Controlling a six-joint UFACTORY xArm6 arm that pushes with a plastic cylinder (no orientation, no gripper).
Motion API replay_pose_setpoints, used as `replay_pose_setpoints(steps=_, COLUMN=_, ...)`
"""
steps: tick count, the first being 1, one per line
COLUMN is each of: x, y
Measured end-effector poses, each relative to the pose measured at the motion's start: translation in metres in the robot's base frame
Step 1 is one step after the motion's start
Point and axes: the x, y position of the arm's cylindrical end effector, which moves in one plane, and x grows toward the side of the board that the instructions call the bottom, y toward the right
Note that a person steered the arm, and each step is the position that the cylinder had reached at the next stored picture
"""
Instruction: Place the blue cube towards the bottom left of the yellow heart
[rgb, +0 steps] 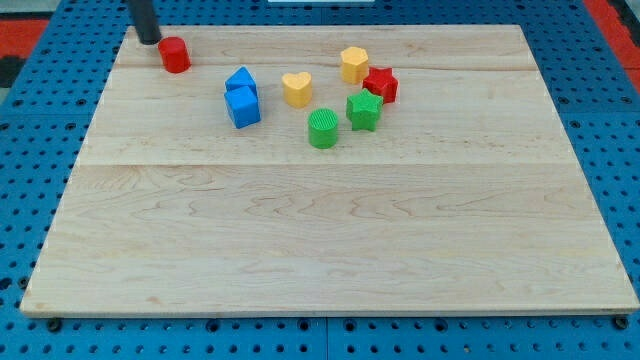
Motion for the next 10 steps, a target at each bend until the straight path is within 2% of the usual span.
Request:
replay_pose_setpoints(steps=1, x=0.02, y=0.028)
replay_pose_setpoints(steps=2, x=0.021, y=0.123)
replay_pose_setpoints(steps=3, x=0.03, y=0.131)
replay_pose_setpoints(steps=4, x=0.053, y=0.089)
replay_pose_setpoints(steps=5, x=0.086, y=0.128)
replay_pose_setpoints(steps=6, x=0.084, y=0.15)
replay_pose_setpoints(steps=7, x=0.086, y=0.147)
replay_pose_setpoints(steps=8, x=0.098, y=0.103)
replay_pose_setpoints(steps=9, x=0.144, y=0.12)
replay_pose_setpoints(steps=10, x=0.152, y=0.176)
